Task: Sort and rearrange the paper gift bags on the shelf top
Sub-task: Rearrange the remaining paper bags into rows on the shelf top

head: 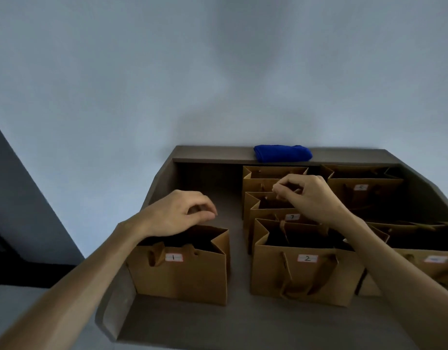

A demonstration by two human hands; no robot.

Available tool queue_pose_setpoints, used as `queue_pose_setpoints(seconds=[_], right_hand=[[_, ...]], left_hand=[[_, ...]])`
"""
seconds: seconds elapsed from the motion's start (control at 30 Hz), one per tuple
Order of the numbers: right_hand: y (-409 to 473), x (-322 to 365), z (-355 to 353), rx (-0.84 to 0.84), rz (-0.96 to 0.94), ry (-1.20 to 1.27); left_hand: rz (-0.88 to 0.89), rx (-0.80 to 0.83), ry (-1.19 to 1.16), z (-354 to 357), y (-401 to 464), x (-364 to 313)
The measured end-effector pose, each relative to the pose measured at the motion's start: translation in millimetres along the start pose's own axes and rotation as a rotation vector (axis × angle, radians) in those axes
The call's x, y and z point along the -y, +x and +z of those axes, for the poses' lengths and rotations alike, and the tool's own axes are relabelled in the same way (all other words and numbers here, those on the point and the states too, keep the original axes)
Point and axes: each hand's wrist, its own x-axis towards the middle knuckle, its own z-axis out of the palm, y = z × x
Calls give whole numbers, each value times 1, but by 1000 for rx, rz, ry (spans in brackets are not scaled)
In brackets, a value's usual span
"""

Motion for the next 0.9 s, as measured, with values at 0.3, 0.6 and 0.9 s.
queue_pose_setpoints(seconds=[0.3, 0.6, 0.9], right_hand=[[-60, -31, -55, 367, 53, -167], [-77, -34, -61, 609, 110, -410], [-69, -33, -88, 379, 164, -38]], left_hand=[[227, 219, 220, 57, 46, -74], [237, 290, 183, 69, 77, -79], [190, 230, -170, 47, 99, -83]])
